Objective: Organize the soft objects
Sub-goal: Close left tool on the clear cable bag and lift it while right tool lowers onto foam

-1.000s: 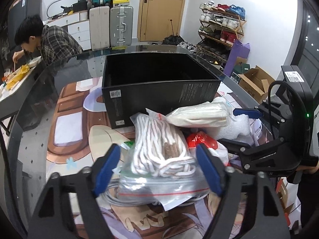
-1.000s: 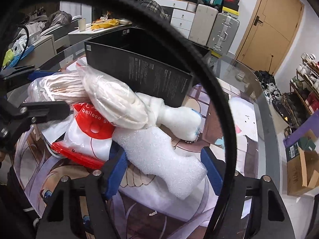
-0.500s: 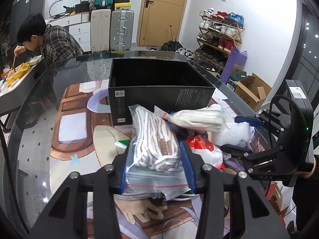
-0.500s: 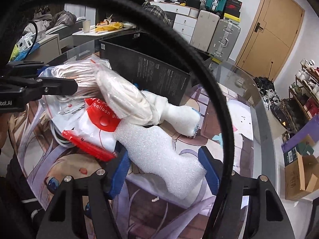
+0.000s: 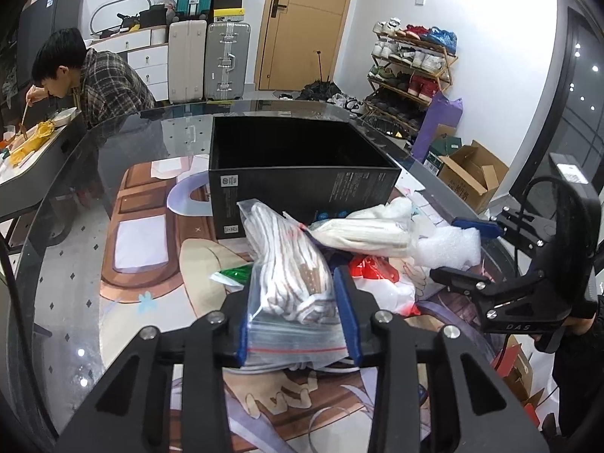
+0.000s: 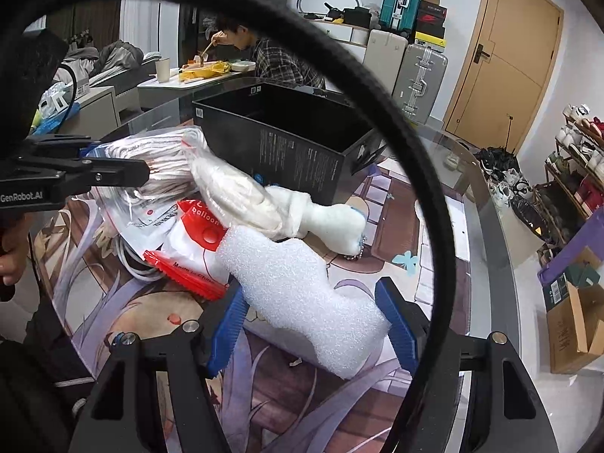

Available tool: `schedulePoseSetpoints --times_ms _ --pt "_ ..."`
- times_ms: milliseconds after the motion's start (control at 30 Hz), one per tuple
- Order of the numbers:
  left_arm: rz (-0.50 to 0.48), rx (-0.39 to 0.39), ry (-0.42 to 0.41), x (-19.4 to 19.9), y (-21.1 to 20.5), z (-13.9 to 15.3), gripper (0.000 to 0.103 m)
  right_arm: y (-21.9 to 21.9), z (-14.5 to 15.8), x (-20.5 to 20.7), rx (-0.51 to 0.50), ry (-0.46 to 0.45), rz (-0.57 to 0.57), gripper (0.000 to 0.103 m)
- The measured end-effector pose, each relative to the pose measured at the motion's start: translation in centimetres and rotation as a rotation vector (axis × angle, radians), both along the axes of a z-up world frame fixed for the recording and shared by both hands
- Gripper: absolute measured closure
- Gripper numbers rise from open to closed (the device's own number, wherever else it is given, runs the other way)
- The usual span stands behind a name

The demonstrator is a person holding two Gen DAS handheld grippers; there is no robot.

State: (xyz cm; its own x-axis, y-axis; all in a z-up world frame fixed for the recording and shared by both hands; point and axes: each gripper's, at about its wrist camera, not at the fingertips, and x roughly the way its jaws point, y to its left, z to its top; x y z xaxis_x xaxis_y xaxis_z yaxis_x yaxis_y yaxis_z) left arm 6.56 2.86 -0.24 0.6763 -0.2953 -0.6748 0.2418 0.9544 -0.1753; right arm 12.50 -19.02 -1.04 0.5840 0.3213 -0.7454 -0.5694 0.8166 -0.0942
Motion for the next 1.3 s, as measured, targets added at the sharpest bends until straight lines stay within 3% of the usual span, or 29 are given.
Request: schedulePoseSetpoints --times_ms 100,133,200,333,467,533,567,867,1300 --pt "0.003 0.044 0.005 0.4 -0.7 -0.1 0.054 0.0 0.0 0.0 0.002 0.003 0.001 0.034" --pt "0.007 0.072 0.004 0.6 -1.0 -0.1 0.043 -0.1 0.0 0.0 0.003 0.003 0.001 0.034" --pt "0.013 0.134 -0.005 0.8 -1.6 -0.4 0.040 -0.1 0.0 0.0 0.005 0.004 0.001 0.034" --pt "0.008 0.182 0.005 1.5 -2.4 -1.1 0.033 -0.1 -0.1 0.2 0.005 0.008 0.003 0.034" --pt "0.003 0.219 0.000 2.1 -3.0 -1.7 0.032 -0.2 -0.1 0.3 0.008 0.010 0.003 0.034" --pt "0.006 0.206 0.004 2.3 -2.8 -1.8 0.038 -0.2 -0.1 0.4 0.009 0.009 0.001 0.034" --pt "0.010 0.188 0.001 2.3 -2.6 -1.7 0.049 -0.2 -0.1 0.3 0.010 0.008 0.000 0.034" --pt "0.002 0.143 -0.029 1.0 -1.3 -0.5 0.074 -0.7 0.4 -0.2 0.036 -0.012 -0.011 0.034" --pt "0.031 0.065 -0.065 -0.9 0.5 1.0 0.091 -0.7 1.7 -1.4 0.060 -0.048 -0.016 0.034"
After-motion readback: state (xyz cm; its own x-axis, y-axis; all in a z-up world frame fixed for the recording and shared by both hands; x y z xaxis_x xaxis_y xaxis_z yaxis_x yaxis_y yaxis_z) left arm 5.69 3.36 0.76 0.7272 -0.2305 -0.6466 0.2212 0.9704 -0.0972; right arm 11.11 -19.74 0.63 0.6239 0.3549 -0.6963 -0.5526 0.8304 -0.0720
